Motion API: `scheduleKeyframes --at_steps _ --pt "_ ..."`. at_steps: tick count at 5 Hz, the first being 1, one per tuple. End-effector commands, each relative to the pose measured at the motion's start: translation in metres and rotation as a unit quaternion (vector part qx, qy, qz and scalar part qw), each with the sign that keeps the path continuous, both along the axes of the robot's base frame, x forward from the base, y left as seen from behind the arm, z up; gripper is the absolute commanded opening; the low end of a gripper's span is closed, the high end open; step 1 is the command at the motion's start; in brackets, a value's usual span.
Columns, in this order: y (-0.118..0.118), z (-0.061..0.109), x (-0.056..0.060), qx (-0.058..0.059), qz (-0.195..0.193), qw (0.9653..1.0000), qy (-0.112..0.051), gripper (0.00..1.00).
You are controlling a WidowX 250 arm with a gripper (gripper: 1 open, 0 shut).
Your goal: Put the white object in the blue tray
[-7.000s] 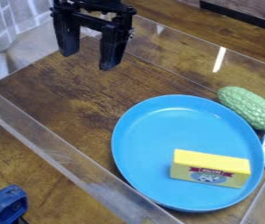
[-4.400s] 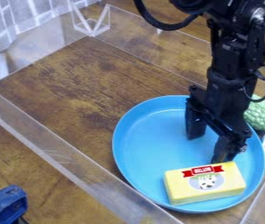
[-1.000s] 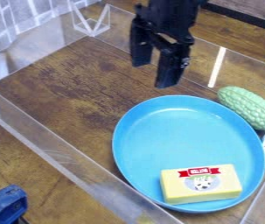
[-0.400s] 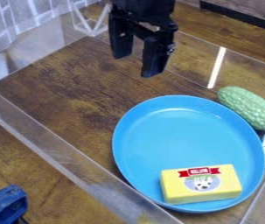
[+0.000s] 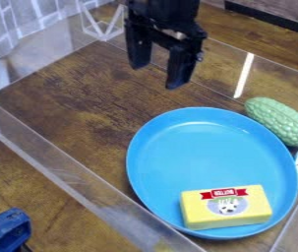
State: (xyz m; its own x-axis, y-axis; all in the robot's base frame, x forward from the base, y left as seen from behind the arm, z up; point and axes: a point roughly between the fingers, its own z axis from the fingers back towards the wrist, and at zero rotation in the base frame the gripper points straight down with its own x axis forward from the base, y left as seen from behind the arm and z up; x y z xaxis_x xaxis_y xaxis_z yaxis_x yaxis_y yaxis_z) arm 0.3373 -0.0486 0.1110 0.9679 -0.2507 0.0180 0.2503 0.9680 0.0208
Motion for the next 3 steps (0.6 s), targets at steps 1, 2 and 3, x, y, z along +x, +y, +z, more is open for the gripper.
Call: scheduleKeyframes --at_steps 1,2,3 --pt "-0.016 0.008 0.009 -0.001 0.017 0.9993 -0.034 1.0" --pt "-0.026 0.002 0.005 -0.001 0.027 0.999 -0.035 1.0" --pt "-0.029 0.001 0.001 -0.003 0.038 0.9987 -0.032 1.0"
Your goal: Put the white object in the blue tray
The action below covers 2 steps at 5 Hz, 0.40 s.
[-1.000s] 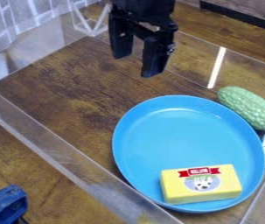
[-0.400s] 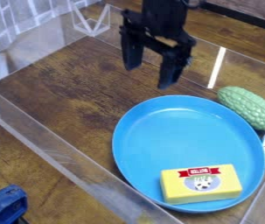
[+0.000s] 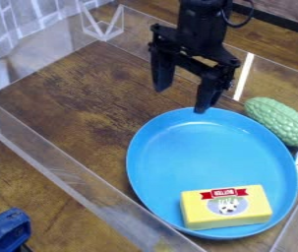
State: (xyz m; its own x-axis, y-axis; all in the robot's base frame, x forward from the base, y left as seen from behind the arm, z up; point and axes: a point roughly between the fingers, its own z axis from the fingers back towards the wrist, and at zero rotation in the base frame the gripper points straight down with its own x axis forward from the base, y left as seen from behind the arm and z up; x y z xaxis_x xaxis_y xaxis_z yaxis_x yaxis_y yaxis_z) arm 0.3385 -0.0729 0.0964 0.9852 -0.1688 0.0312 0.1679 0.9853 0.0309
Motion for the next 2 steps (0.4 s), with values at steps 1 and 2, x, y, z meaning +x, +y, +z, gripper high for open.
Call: scheduleKeyframes --at_steps 1,2 --pt "-0.0036 0.0134 -0.003 -0.008 -0.01 0.9996 -0.026 1.0" --pt "-0.0014 0.0102 -0.0036 -0.01 -0.016 0.9995 -0.027 1.0"
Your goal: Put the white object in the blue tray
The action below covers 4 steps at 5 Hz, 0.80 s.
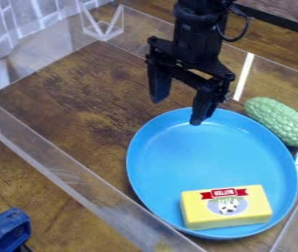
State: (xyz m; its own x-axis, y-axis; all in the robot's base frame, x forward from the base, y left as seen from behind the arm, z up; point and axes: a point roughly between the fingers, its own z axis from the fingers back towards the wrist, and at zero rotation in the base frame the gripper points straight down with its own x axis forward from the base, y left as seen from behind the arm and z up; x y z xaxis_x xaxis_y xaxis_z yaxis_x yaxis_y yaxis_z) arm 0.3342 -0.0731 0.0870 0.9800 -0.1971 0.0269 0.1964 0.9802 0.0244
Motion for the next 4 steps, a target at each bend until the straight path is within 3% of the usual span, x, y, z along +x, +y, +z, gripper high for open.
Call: scheduleKeyframes --at_steps 1,3,4 --pt "0.0 0.017 0.003 -0.01 -0.033 0.9991 -0.023 1.0" --pt "-0.005 0.003 0.006 -0.017 -0.075 0.997 -0.011 1.0" --pt "-0.019 -0.011 0.004 -0.02 -0.124 0.992 -0.012 1.0"
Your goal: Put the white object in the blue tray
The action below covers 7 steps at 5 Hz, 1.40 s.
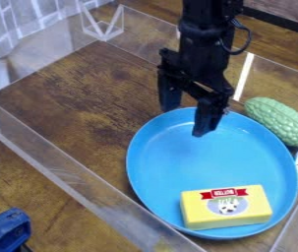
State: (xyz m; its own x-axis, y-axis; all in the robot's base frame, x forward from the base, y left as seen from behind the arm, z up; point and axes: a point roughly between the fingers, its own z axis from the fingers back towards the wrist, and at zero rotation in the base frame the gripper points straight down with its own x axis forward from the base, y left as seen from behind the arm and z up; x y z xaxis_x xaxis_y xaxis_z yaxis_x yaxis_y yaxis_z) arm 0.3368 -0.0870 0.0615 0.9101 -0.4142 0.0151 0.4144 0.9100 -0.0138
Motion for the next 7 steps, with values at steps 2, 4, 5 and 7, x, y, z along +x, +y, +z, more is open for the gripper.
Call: scheduleKeyframes --at_steps 2,4,5,7 --pt "-0.041 -0.011 -0.022 -0.012 -0.141 0.9896 -0.027 1.0" --pt "-0.066 -0.03 -0.038 -0.013 -0.196 0.9798 -0.037 1.0" --pt "-0.068 -0.032 -0.038 -0.013 -0.18 0.9827 -0.038 1.0" --pt "-0.059 -0.045 -0.026 -0.008 -0.15 0.9879 -0.04 1.0"
